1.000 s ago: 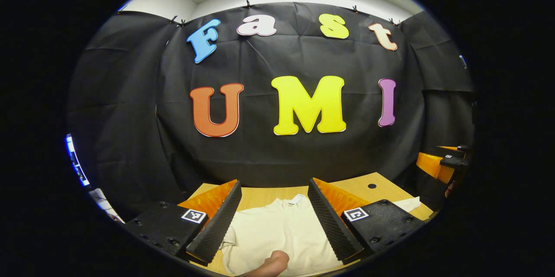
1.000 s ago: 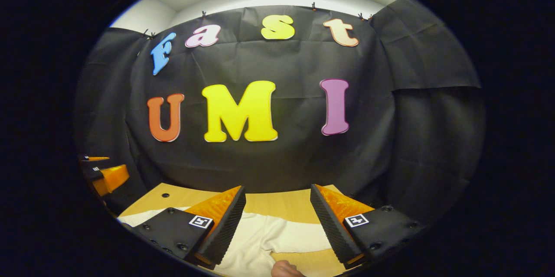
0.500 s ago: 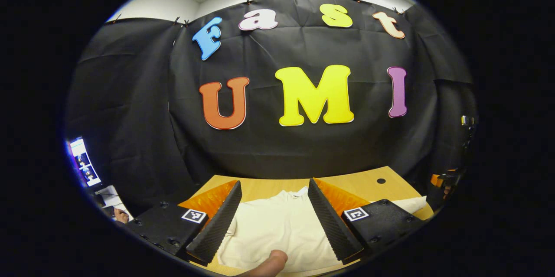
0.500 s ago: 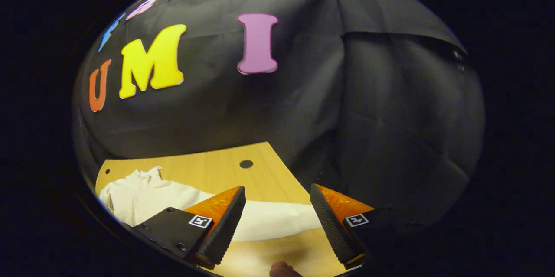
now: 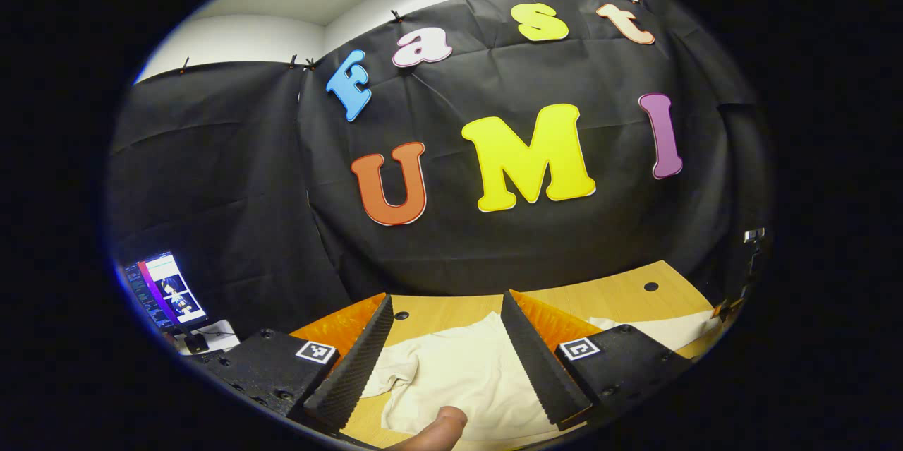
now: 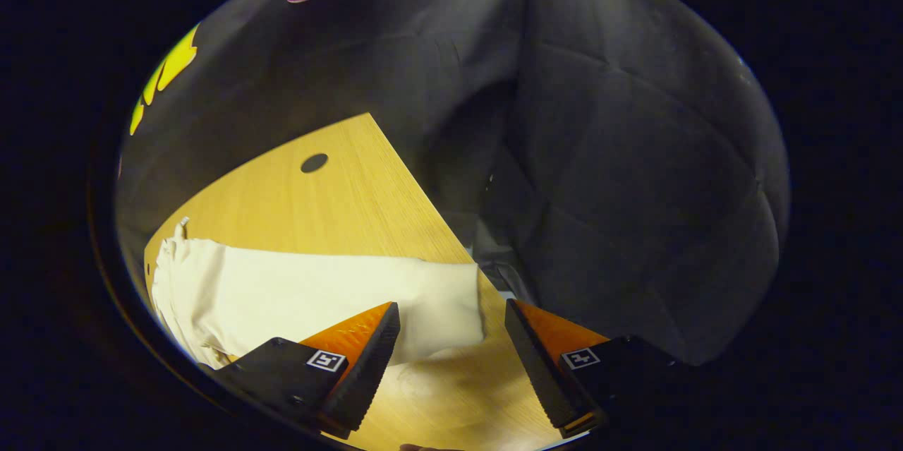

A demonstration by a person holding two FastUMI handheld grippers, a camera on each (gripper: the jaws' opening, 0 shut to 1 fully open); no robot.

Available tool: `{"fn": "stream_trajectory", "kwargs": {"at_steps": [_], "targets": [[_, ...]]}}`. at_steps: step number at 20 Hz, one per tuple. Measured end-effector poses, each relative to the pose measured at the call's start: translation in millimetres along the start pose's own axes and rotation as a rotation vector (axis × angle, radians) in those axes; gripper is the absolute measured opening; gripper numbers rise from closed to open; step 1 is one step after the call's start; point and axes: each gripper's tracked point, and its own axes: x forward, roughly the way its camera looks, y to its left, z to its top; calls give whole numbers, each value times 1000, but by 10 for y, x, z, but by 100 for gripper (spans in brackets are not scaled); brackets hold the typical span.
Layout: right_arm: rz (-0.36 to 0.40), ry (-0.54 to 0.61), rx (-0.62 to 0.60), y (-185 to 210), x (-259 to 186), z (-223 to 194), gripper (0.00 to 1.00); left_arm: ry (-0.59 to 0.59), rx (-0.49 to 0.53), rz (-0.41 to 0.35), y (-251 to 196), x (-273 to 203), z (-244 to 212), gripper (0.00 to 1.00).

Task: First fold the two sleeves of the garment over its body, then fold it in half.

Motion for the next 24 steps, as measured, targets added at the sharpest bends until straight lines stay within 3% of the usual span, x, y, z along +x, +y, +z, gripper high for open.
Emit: {"fn": "stream_trajectory", "kwargs": {"at_steps": [5, 8, 9, 12, 14, 15, 17, 19, 24], "targets": [[-15, 133, -43, 40, 158, -136, 92, 4, -36, 21, 133, -15, -38, 99], [15, 172, -23, 182, 187, -121, 85, 27, -61, 36, 283, -13, -124, 99], [23, 182, -18, 185, 188, -134, 76, 43, -60, 51, 351, -27, -192, 99], [51, 211, -16, 212, 201, -138, 68, 71, -77, 77, 511, -46, -295, 99], [54, 229, -16, 206, 176, -117, 49, 92, -86, 88, 606, -58, -374, 99], [66, 231, -17, 231, 158, -100, 49, 93, -88, 94, 664, -72, -411, 99], [61, 239, -22, 247, 124, -96, 30, 91, -95, 101, 747, -95, -443, 99], [47, 228, -14, 302, 71, -60, 19, 98, -100, 107, 825, -91, -495, 99], [54, 173, -34, 483, -309, 173, 17, 110, -135, 95, 999, -28, -624, 99]]}}
